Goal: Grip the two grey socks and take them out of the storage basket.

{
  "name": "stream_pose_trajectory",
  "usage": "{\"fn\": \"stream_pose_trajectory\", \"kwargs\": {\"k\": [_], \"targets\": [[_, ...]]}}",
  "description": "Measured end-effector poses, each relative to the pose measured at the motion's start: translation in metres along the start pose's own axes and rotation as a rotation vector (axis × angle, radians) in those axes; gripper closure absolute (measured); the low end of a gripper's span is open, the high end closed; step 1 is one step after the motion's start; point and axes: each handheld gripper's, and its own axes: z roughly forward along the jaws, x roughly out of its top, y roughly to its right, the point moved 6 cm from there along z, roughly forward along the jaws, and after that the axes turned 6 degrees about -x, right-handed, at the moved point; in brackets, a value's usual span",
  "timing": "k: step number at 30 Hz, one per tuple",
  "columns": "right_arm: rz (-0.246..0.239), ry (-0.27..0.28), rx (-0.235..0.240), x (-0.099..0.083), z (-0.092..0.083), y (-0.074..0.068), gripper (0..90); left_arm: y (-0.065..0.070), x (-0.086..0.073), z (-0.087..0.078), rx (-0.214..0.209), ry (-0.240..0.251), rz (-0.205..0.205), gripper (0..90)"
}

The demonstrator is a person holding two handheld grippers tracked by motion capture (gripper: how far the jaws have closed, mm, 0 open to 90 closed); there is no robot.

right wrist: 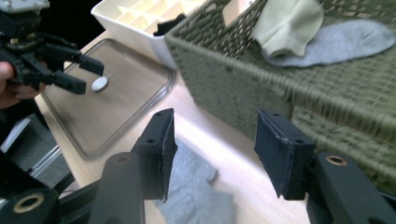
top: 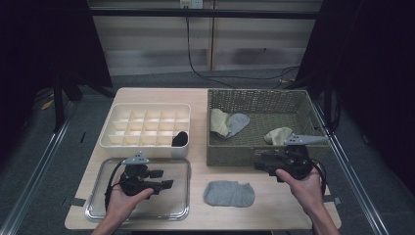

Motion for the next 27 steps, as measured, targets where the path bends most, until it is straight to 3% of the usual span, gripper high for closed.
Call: {"fn": "stream_pose_trajectory", "kwargs": {"k": [10, 17, 27], "targets": [[-0.014, 0.016, -0.014, 0.033, 0.008, 0.014, 47.7, -0.003, -0.003, 0.0, 0.001, -0.006, 0.0, 37.5], [-0.018, -0.022, -0.018, 0.039, 0.03, 0.023, 46.8, -0.006, -0.003, -0.002, 0.013, 0.002, -0.009, 37.5], [-0.024, -0.042, -0.028, 0.055, 0.045, 0.038, 50.0, -0.008, -0.002, -0.003, 0.016, -0.003, -0.004, 37.4]]}}
